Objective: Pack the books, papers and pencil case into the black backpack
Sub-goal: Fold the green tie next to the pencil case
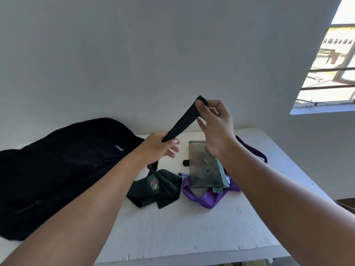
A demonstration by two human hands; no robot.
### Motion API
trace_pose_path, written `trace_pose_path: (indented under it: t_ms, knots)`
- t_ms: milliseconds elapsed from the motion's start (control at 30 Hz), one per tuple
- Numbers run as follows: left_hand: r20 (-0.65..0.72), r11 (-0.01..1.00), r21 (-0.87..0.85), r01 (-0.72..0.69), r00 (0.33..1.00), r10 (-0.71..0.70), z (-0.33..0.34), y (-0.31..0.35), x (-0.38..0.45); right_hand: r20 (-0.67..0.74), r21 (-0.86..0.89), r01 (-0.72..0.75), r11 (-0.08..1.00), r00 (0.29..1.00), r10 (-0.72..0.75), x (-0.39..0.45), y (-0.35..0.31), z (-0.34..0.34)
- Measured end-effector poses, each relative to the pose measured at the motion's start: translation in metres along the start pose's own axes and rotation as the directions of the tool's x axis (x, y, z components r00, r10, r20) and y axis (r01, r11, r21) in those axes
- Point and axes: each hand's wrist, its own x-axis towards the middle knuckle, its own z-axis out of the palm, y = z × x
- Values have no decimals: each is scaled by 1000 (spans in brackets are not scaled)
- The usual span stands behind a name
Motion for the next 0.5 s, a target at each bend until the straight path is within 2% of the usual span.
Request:
trace_pose_path:
  t_ms: [100,133,233,300,400,500]
  knots:
    - [-171,983,182,23,985,8,-14,-22,7,-51,120,-46,992,997,53,1,2,-8]
    - [-220,982,183,48,976,-7,-19,-29,8,-99,124,-51,991,993,64,3,5,-11]
    - [-370,995,-62,74,924,-92,-26,-34,10,-237,45,-77,996,968,85,6,22,-24]
    - [-435,979,-205,22,893,-111,-28,-18,12,-289,-41,-121,992,951,105,5,38,-33]
    - [-488,978,-160,-134,872,39,-37,23,16,-378,-74,-179,981,915,138,5,54,-43]
    - [-508,960,127,-249,815,279,-47,54,11,-421,23,-161,987,894,155,13,55,-46]
